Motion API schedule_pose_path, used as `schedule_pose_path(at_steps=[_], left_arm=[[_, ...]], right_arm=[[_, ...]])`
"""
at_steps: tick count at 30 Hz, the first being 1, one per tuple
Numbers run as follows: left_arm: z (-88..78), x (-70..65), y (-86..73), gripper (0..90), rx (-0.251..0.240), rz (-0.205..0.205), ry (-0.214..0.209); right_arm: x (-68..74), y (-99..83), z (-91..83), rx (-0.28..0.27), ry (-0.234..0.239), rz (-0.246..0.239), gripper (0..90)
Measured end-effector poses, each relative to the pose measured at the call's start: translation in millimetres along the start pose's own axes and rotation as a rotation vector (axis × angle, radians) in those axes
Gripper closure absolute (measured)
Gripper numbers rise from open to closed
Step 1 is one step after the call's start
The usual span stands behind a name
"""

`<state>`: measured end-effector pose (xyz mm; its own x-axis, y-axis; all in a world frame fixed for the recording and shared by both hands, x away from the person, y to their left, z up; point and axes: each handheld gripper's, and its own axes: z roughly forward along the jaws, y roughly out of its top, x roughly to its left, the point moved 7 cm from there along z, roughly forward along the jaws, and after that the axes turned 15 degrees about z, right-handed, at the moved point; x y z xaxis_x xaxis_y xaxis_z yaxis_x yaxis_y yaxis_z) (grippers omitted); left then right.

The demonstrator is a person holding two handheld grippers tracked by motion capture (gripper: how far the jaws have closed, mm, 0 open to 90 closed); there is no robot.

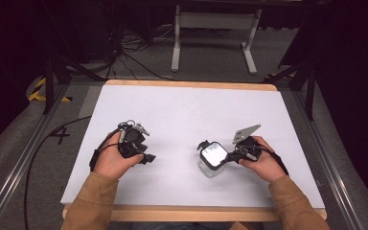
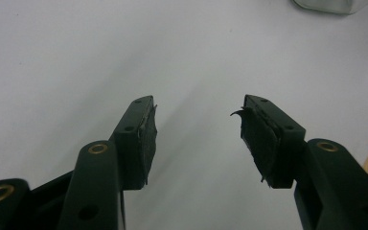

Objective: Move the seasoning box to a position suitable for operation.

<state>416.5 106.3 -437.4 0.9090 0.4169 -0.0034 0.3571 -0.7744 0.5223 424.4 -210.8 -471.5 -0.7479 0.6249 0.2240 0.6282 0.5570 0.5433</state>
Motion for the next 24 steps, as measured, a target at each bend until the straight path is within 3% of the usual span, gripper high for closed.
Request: schedule_pose_path(at_steps=[10, 24], left_arm=[[5.5, -1.2, 8.8, 46.9, 0.005, 0.020, -0.022], [6.0, -1.4, 11.6, 46.9, 0.009, 0.029, -0.020]], right_arm=[[12.3, -7.8, 3.3, 0.044, 0.007, -0.023, 90.0], [28.1, -10.8, 9.3, 0.088, 0.037, -0.054, 90.0]])
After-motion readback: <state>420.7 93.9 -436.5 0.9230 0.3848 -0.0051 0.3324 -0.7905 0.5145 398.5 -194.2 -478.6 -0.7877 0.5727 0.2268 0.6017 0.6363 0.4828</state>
